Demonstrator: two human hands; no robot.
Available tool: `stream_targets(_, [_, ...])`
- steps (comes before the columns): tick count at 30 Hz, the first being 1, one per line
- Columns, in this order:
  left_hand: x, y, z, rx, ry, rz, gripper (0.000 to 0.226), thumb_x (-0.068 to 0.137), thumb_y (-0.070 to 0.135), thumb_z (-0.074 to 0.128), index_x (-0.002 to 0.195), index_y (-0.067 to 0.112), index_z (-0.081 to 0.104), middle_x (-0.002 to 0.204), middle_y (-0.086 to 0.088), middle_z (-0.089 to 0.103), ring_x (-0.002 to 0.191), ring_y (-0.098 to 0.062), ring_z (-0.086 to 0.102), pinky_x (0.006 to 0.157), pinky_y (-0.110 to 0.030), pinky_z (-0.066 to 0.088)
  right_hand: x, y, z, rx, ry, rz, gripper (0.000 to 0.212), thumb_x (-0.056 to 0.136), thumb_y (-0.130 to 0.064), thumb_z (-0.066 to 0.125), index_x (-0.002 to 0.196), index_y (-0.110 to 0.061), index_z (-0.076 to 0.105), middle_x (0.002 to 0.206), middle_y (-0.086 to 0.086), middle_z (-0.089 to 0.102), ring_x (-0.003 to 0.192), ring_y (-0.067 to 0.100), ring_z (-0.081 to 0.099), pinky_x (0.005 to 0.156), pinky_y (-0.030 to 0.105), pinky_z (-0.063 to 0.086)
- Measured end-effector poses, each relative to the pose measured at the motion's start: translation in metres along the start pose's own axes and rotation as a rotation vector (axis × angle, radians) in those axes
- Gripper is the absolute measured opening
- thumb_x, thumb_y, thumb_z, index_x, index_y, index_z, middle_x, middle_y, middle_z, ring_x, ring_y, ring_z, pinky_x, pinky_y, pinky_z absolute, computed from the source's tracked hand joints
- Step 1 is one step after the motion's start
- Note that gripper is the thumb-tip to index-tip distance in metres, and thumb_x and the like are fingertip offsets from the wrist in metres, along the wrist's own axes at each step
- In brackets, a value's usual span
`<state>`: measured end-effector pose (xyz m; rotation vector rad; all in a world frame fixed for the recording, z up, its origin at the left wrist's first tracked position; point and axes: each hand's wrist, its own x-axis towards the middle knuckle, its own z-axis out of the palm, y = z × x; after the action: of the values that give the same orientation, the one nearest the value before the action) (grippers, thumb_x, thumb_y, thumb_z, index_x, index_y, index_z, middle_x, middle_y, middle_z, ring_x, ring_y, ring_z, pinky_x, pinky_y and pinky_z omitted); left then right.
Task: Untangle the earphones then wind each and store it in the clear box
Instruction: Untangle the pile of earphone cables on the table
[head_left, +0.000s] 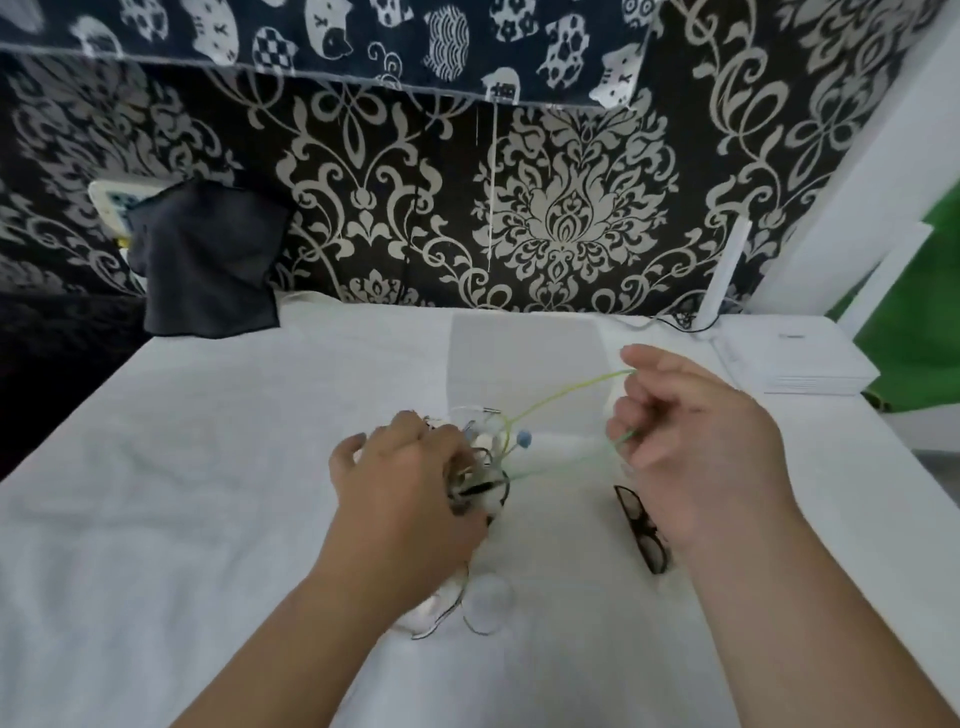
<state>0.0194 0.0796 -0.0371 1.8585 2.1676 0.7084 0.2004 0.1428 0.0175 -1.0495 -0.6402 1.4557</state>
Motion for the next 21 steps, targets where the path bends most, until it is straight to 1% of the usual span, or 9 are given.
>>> stream_targets(4, [-0.001,-0.011,-0.014,0.260,-0.103,-0.115,0.031,0.073,0.046,0.067,0.100,0.039,0.054,0.102,0.014,0.042,0.109,-0.012,0.045,0.116,-0.047,0.009,0.002,-0.002,-0.012,-0.054,0.025,-0.059,0.026,0.086,0.010,0.046,0.087,-0.005,0.067,0.060,-0.006,0.056,0.043,0.010,0.030,0.041,0.020,0.022])
stream_targets(6, [0.003,-0.018,-0.021,0.276,-0.063,-0.184,0.019,0.077,0.035,0.064,0.094,0.035,0.056,0.098,0.013,0.046,0.101,-0.014,0.049,0.113,-0.045,0.020,0.003,-0.002,-0.016,-0.092,0.041,-0.080,0.025,0.087,0.010,0.048,0.090,-0.004,0.068,0.056,-0.007,0.055,0.042,0.010,0.029,0.039,0.020,0.021])
stream_targets(8, [0.008,-0.025,-0.028,0.184,-0.005,-0.245,0.008,0.079,0.026,0.063,0.084,0.030,0.059,0.091,0.008,0.054,0.086,-0.017,0.055,0.092,-0.038,0.039,0.004,-0.004,-0.020,-0.127,0.098,-0.125,0.025,0.086,0.009,0.050,0.088,-0.005,0.070,0.057,-0.003,0.051,0.041,0.011,0.026,0.038,0.021,0.020])
stream_targets(10, [0.009,-0.030,-0.034,0.047,0.024,-0.286,0.010,0.080,0.020,0.063,0.074,0.026,0.058,0.082,0.002,0.059,0.075,-0.022,0.056,0.068,-0.033,0.043,0.005,-0.007,-0.026,-0.126,0.197,-0.172,0.026,0.084,0.009,0.051,0.083,-0.008,0.071,0.065,0.003,0.047,0.042,0.012,0.024,0.039,0.021,0.018])
stream_targets(14, [0.013,-0.039,-0.040,-0.116,0.134,-0.392,0.016,0.084,0.011,0.058,0.071,0.018,0.059,0.066,-0.004,0.064,0.066,-0.027,0.058,0.057,-0.033,0.045,0.000,-0.016,-0.034,-0.106,0.314,-0.235,0.025,0.086,0.009,0.053,0.090,-0.008,0.070,0.064,0.005,0.042,0.040,0.012,0.027,0.039,0.018,0.024])
stream_targets(16, [0.017,-0.040,-0.042,-0.262,0.216,-0.461,0.015,0.088,0.012,0.052,0.076,0.017,0.060,0.069,-0.006,0.067,0.062,-0.028,0.056,0.054,-0.033,0.043,-0.002,-0.018,-0.035,-0.328,0.318,-0.215,0.023,0.086,0.007,0.057,0.093,-0.010,0.071,0.061,0.005,0.045,0.037,0.012,0.035,0.036,0.014,0.028])
stream_targets(18, [0.020,-0.041,-0.042,-0.429,0.270,-0.552,0.012,0.090,0.010,0.049,0.085,0.014,0.060,0.072,-0.010,0.067,0.054,-0.026,0.049,0.048,-0.029,0.035,0.000,-0.011,-0.037,-0.768,0.246,-0.127,0.019,0.084,0.000,0.066,0.092,-0.016,0.073,0.060,0.000,0.057,0.039,0.007,0.047,0.037,0.015,0.032])
stream_targets(20, [0.022,-0.044,-0.040,-0.539,0.286,-0.623,0.015,0.090,0.005,0.050,0.101,0.011,0.057,0.080,-0.009,0.061,0.057,-0.026,0.048,0.048,-0.028,0.032,0.000,0.000,-0.036,-1.100,0.107,-0.005,0.017,0.079,-0.010,0.073,0.091,-0.022,0.074,0.070,-0.003,0.066,0.056,0.009,0.058,0.051,0.020,0.042])
stream_targets(21, [0.022,-0.045,-0.039,-0.573,0.285,-0.641,0.026,0.089,0.003,0.053,0.112,0.013,0.054,0.087,-0.007,0.059,0.061,-0.026,0.051,0.051,-0.029,0.036,-0.001,0.005,-0.036,-1.198,0.055,0.045,0.018,0.076,-0.013,0.074,0.090,-0.024,0.074,0.071,-0.004,0.067,0.062,0.014,0.061,0.058,0.025,0.047])
